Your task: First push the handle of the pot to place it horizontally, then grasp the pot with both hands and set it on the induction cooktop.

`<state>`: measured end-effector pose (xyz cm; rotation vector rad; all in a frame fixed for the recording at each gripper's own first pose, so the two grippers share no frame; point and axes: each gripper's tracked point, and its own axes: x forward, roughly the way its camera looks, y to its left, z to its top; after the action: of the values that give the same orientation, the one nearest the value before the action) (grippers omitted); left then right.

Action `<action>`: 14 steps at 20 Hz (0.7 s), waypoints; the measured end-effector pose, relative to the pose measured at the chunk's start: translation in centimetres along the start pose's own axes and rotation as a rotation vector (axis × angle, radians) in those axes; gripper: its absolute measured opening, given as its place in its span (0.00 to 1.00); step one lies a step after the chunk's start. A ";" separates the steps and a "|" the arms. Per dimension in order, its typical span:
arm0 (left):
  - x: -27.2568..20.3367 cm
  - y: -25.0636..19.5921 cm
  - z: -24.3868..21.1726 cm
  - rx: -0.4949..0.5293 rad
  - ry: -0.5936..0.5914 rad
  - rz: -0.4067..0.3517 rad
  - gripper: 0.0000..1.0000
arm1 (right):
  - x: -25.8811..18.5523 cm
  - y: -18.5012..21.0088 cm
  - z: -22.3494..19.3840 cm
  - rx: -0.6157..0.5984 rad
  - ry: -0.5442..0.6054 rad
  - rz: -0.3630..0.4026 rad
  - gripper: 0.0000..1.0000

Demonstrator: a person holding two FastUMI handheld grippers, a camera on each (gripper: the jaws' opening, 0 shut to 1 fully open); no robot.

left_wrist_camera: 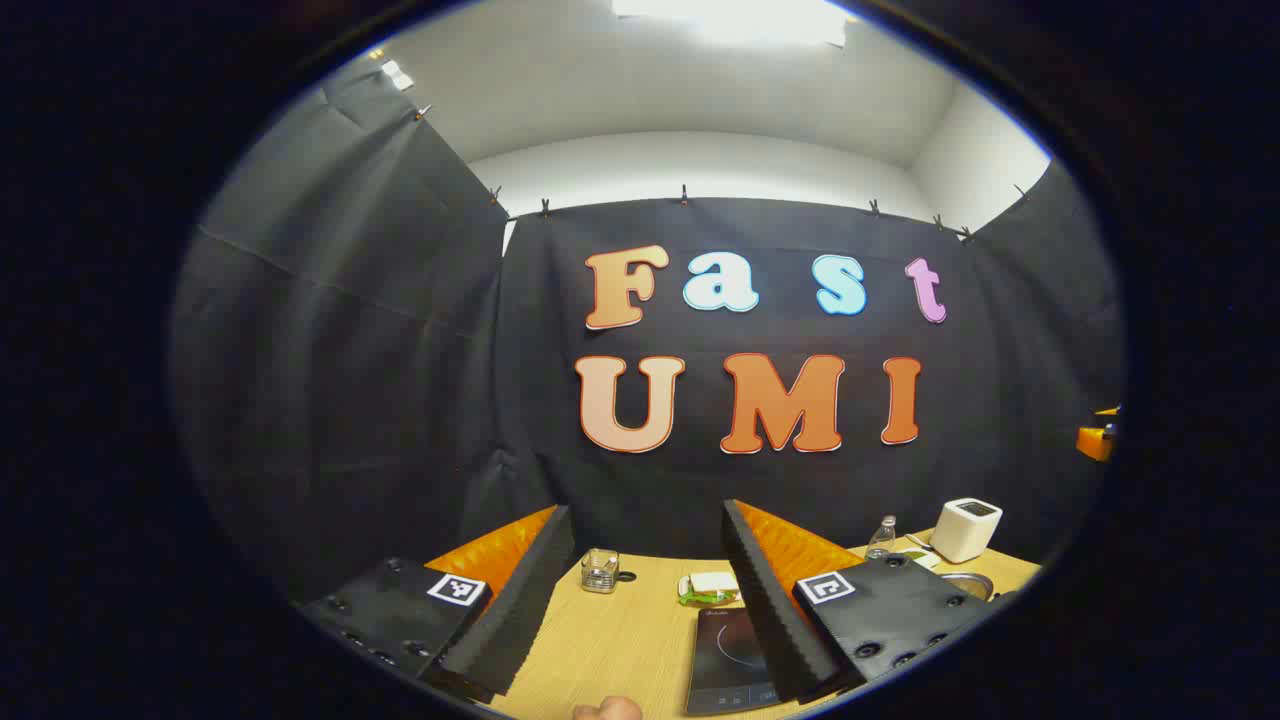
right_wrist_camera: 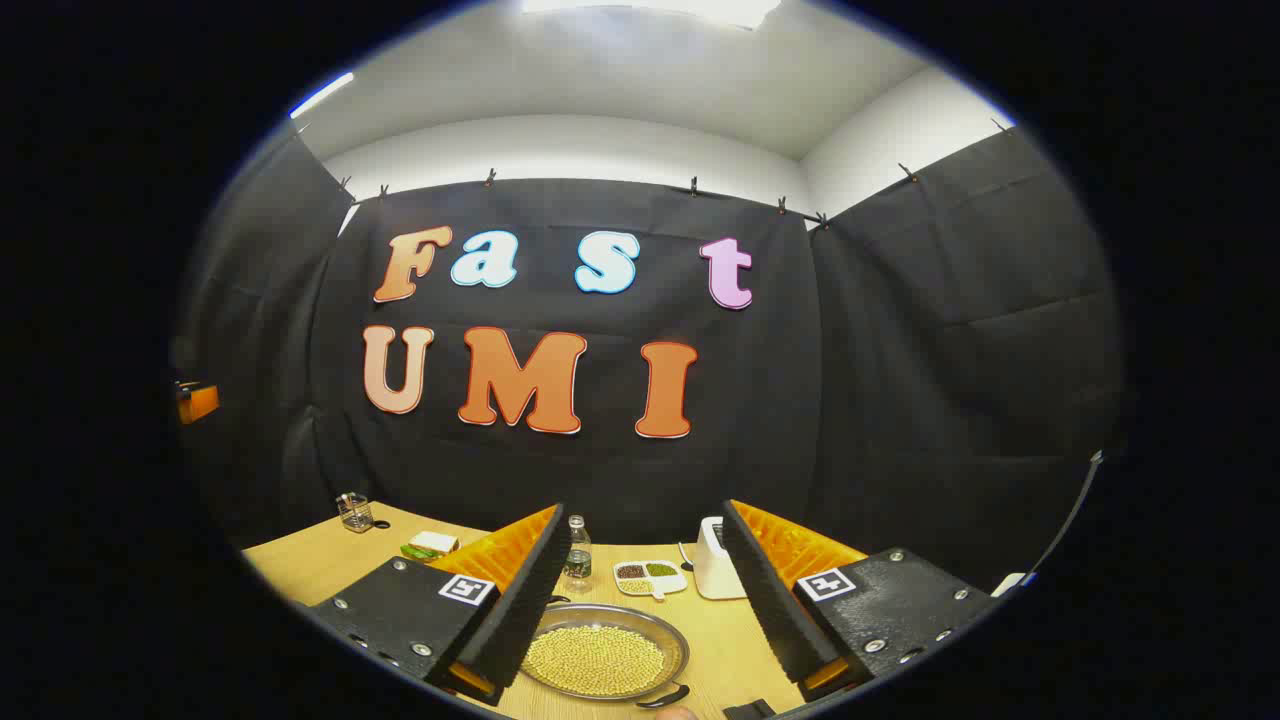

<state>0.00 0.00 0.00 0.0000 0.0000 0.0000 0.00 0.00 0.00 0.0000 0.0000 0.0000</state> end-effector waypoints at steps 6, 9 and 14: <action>0.0 -0.6 0.0 -0.005 0.019 -0.015 0.99 | -0.2 -0.4 0.0 -0.002 0.011 -0.008 0.95; -0.2 -0.6 0.2 -0.007 0.014 -0.014 0.99 | -0.5 -0.7 0.1 0.000 0.013 -0.013 0.95; -0.4 -0.9 0.4 -0.007 0.009 -0.021 0.96 | -0.6 -0.8 -0.2 -0.005 0.025 -0.009 0.95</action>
<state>-0.36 -0.86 0.45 -0.0071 0.0094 -0.0206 -0.59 -0.78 -0.18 -0.0048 0.0247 -0.0093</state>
